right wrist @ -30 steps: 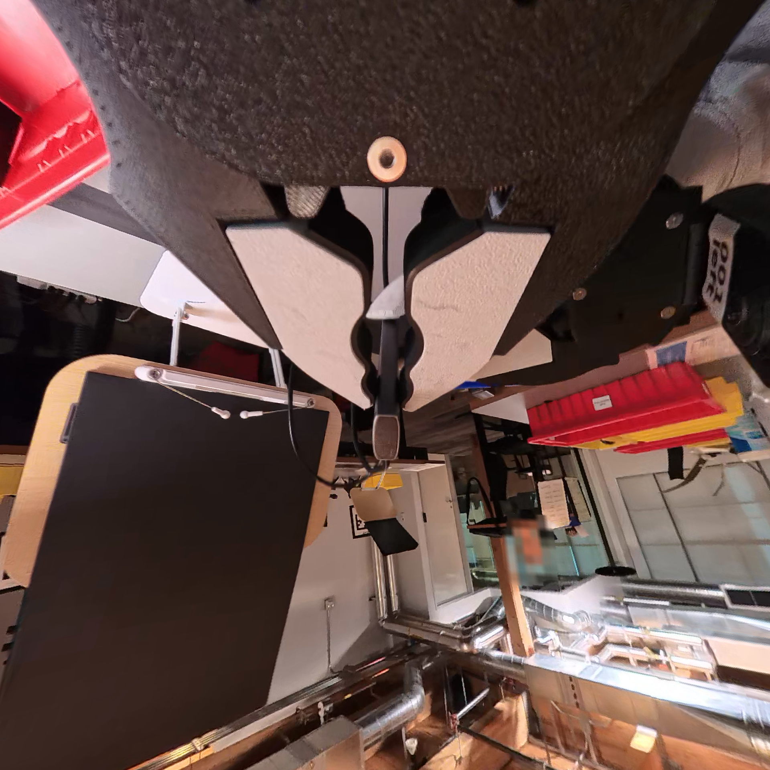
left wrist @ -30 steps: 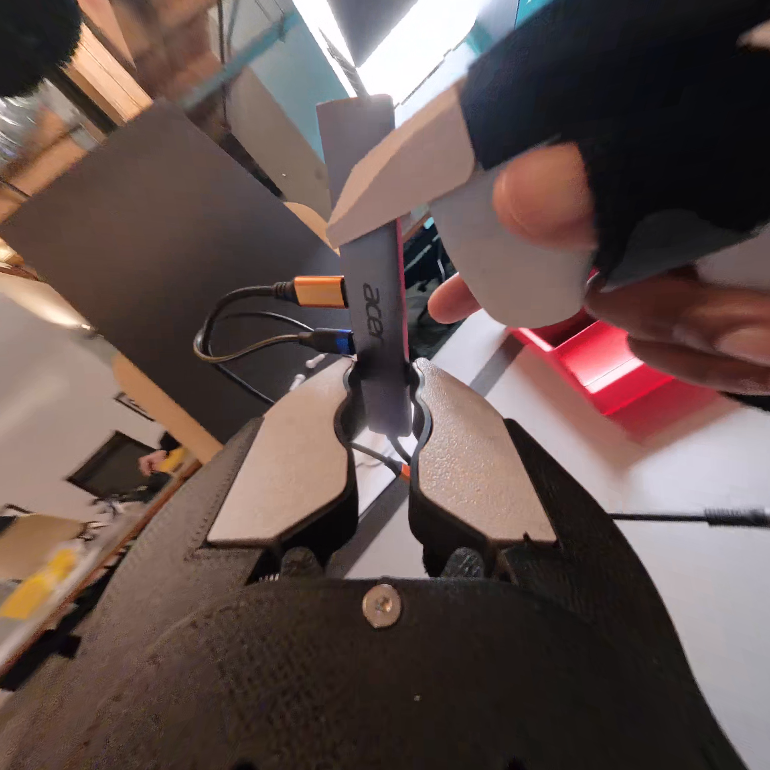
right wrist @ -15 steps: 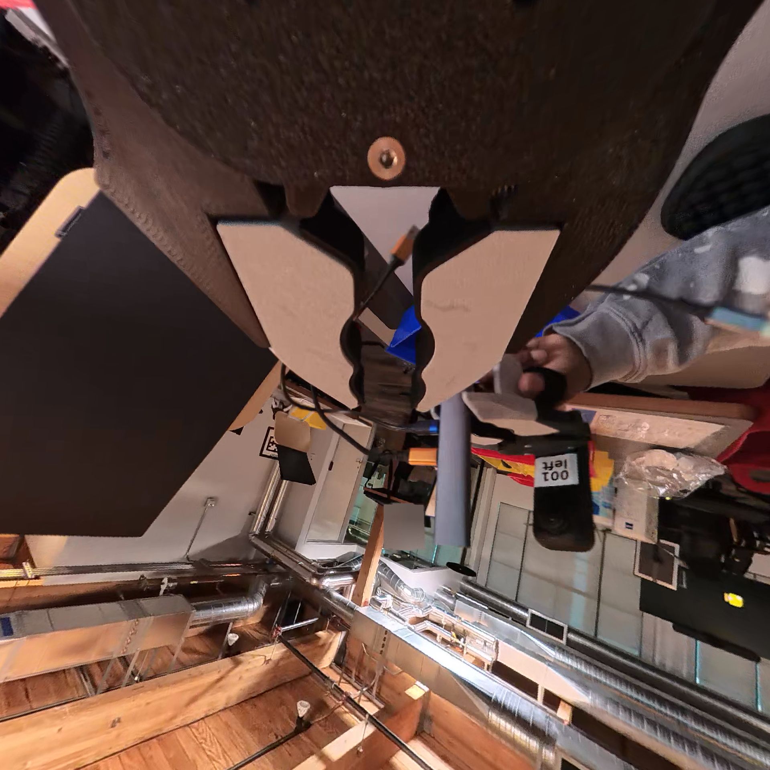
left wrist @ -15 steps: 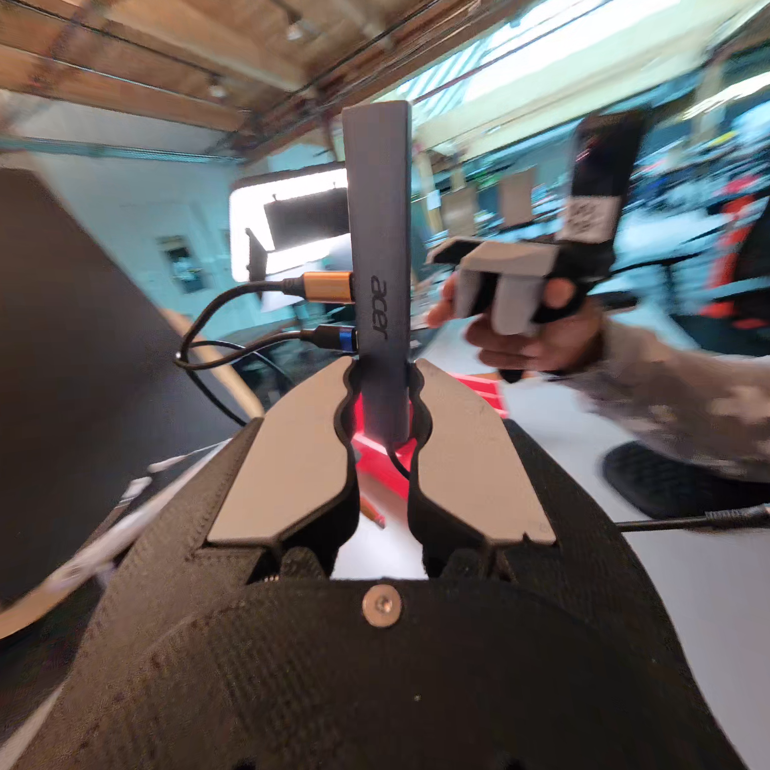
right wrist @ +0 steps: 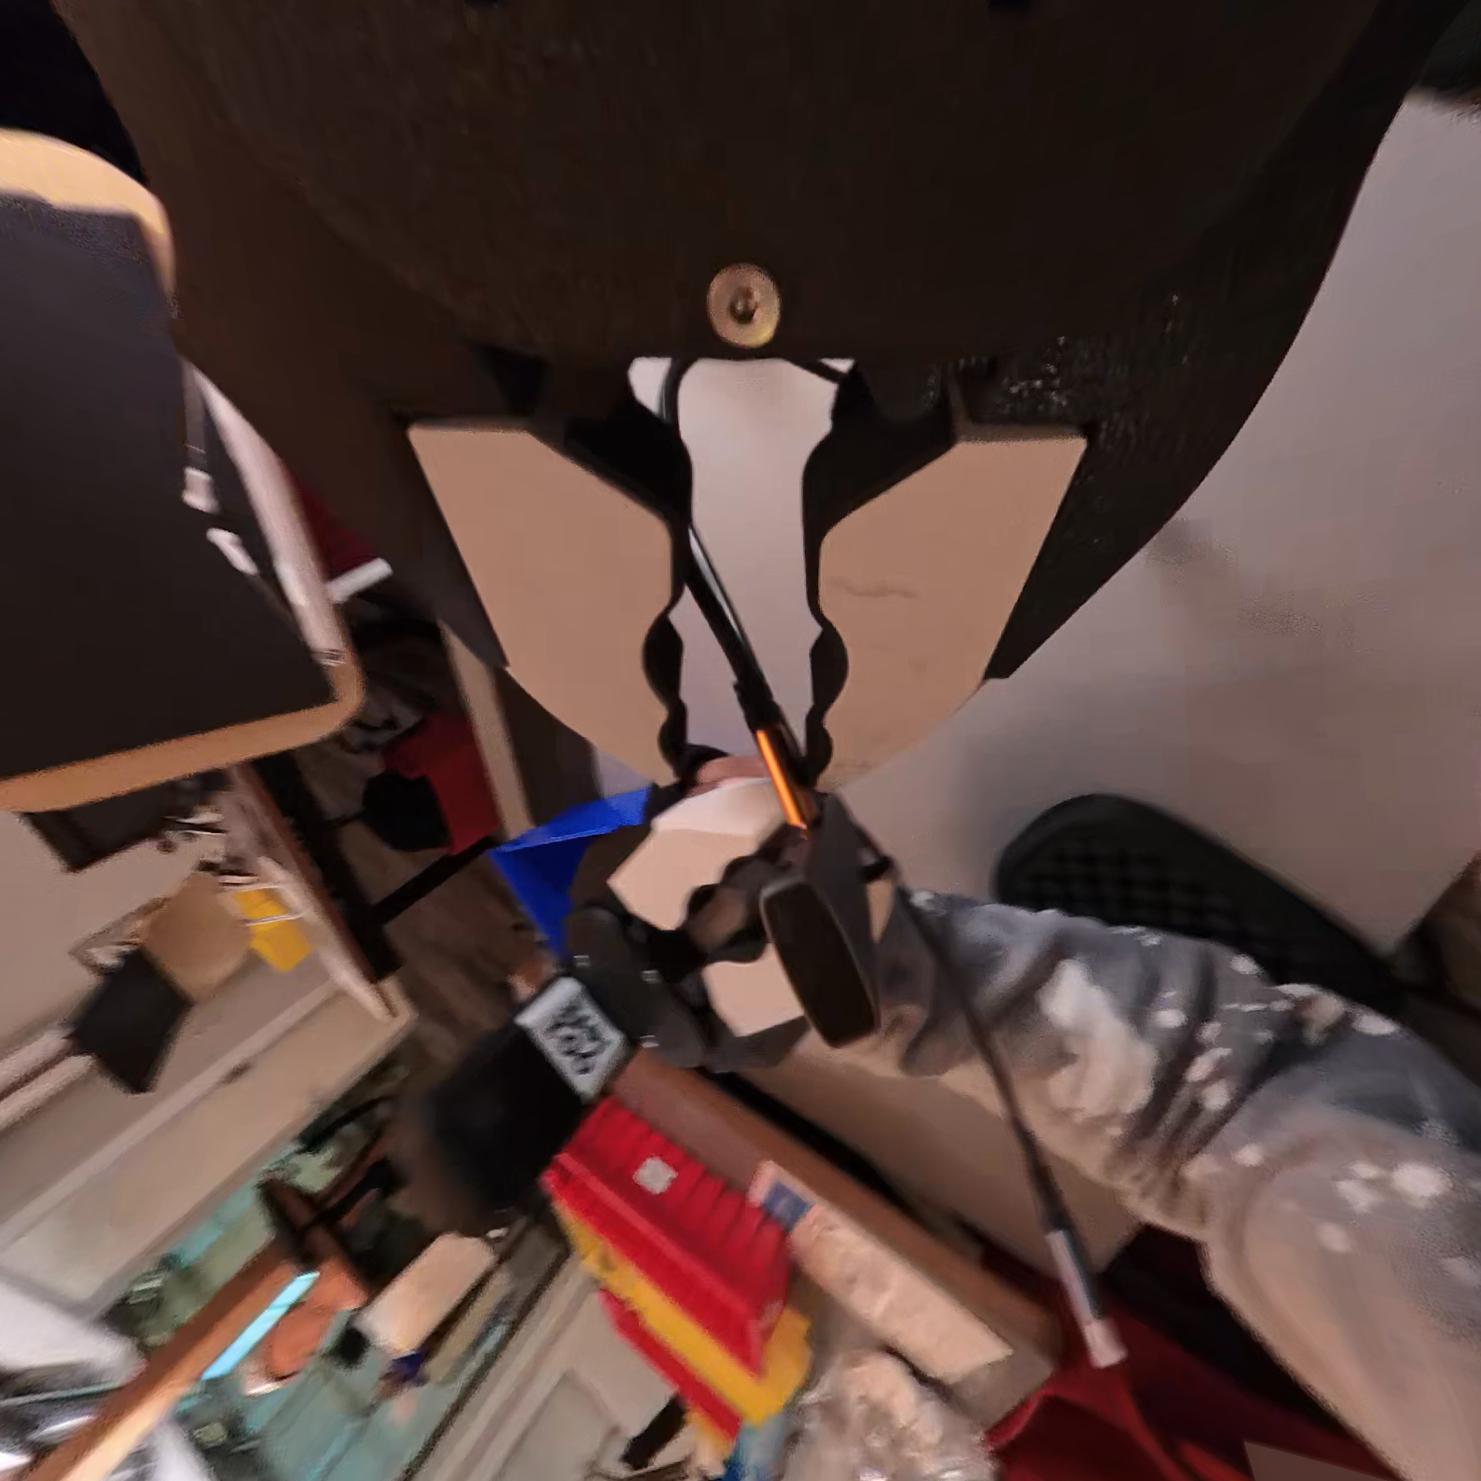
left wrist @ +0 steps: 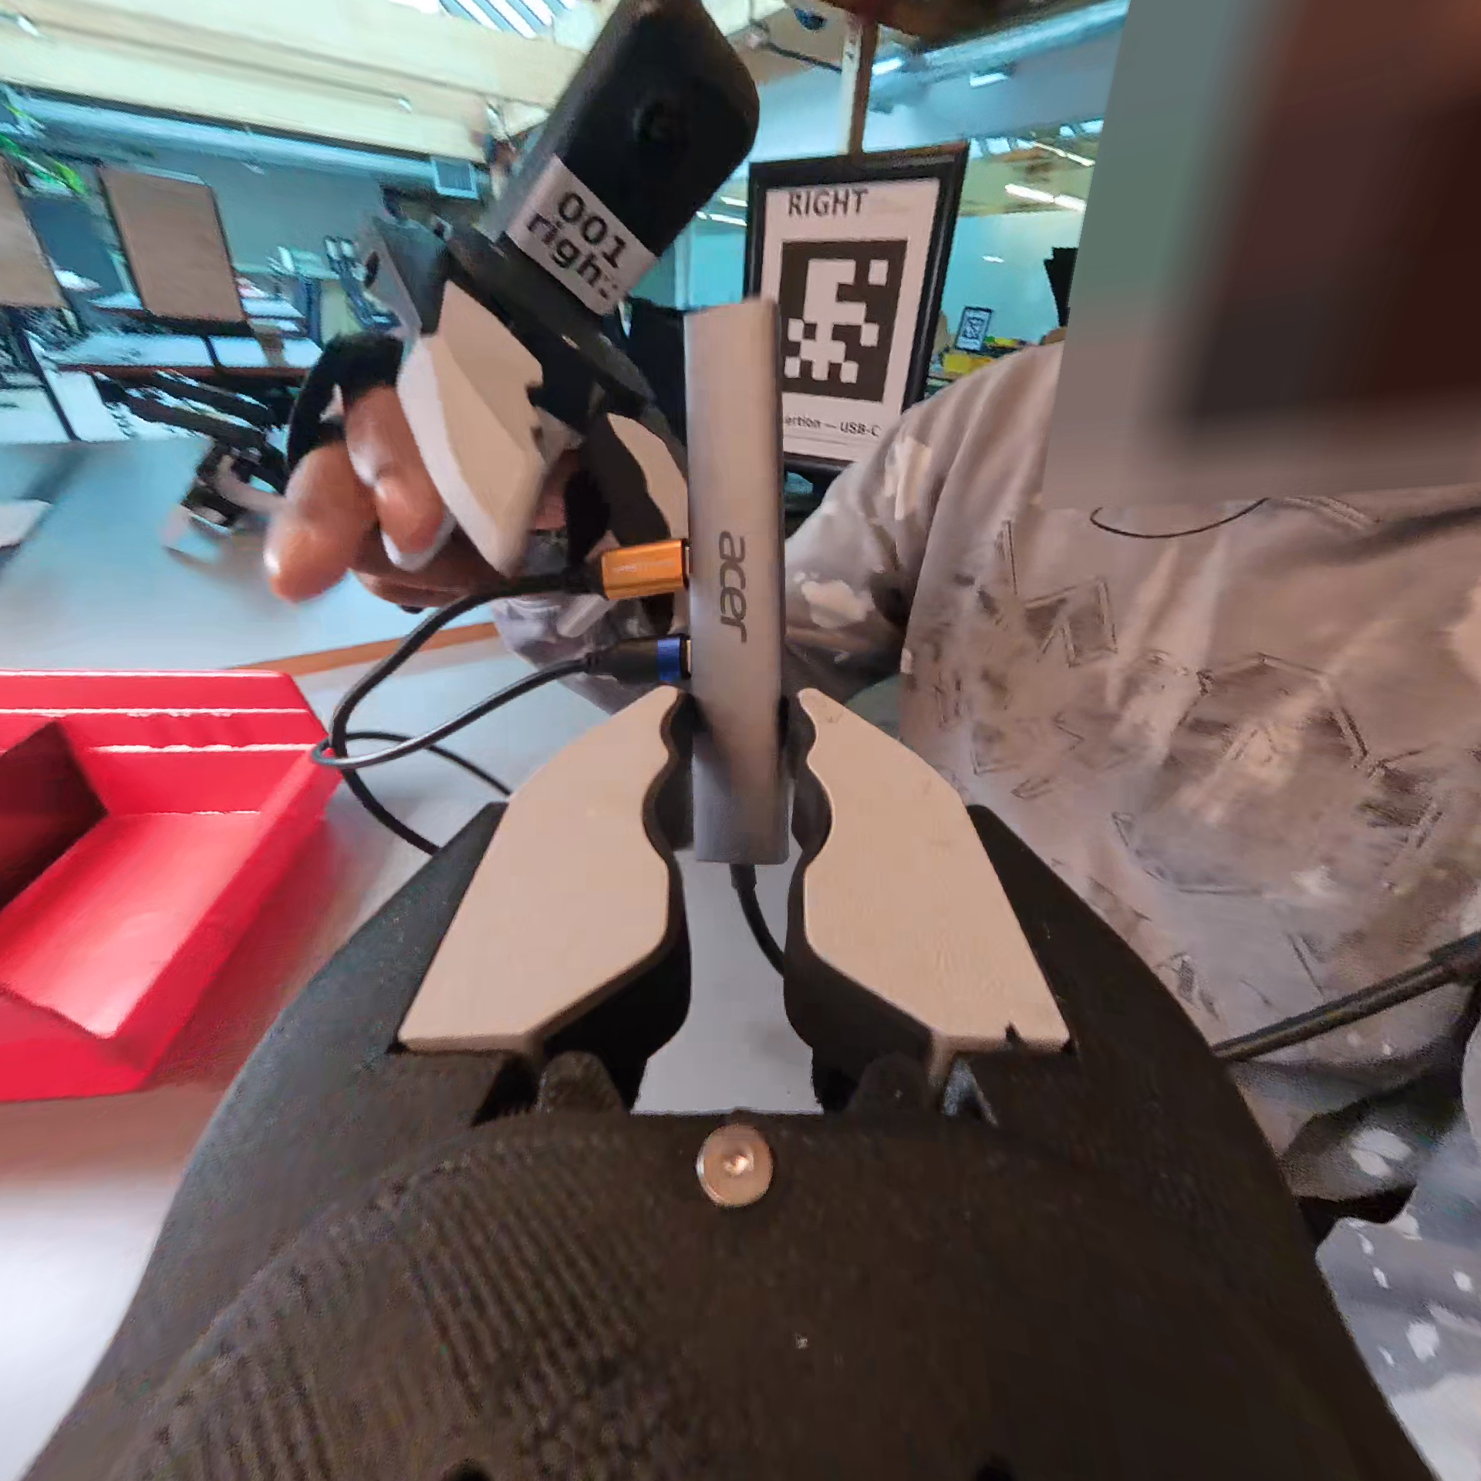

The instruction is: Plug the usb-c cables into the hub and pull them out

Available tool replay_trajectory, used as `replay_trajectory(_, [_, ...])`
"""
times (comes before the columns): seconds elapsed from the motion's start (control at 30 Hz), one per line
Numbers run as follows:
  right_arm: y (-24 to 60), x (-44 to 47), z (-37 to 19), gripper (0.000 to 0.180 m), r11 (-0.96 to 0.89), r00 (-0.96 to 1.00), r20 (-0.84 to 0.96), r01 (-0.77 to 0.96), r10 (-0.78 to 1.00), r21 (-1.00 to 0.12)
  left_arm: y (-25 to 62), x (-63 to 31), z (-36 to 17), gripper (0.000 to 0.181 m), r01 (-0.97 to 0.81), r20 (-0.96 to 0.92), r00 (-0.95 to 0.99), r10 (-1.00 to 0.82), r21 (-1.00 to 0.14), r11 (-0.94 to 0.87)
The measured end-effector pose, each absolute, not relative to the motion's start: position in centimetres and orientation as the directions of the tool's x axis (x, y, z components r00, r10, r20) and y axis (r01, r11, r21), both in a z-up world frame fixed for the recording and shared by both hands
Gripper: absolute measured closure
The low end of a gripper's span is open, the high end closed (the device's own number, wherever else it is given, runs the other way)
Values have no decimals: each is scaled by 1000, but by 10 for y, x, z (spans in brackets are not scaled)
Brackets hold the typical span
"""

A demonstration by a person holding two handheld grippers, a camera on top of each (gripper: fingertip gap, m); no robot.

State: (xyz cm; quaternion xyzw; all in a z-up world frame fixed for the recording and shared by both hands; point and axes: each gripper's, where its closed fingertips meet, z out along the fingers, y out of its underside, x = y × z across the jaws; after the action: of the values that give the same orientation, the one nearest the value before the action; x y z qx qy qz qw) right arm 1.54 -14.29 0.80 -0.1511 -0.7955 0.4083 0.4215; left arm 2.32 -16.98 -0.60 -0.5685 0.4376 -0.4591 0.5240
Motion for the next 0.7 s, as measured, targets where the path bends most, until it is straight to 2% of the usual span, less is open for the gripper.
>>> replay_trajectory(0.03, [-148,20,0,167,615,-652,514,-93,557,-783,-169,26,-9,158,-23,70,188,-980,-997,-76])
replay_trajectory(0.1, [-143,20,-1,169,618,-648,515,-87,561,-782,-166,23,-9,158,-7,88,201,-975,-996,-92])
replay_trajectory(0.17, [-132,20,-4,174,625,-641,491,-24,589,-781,-151,11,-6,161,-14,67,327,-943,-997,-76])
replay_trajectory(0.27, [-113,17,-12,174,623,-619,444,95,648,-776,-132,-10,-3,160,-142,-64,565,-823,-990,-21])
replay_trajectory(0.33, [-108,14,-19,174,627,-613,431,138,662,-767,-127,-14,-4,155,-235,-134,636,-760,-972,-24])
replay_trajectory(0.53, [-113,3,-50,174,644,-656,362,251,662,-723,-119,5,-38,152,-463,-242,617,-748,-881,-97])
replay_trajectory(0.63, [-116,2,-49,174,615,-664,331,249,671,-748,-112,6,-55,160,-542,-287,610,-739,-831,-125])
replay_trajectory(0.67, [-113,1,-48,174,612,-653,336,251,679,-750,-108,5,-56,169,-544,-298,617,-728,-830,-122])
replay_trajectory(0.7, [-111,-1,-44,174,605,-637,346,242,689,-759,-106,4,-53,170,-535,-305,630,-714,-837,-114])
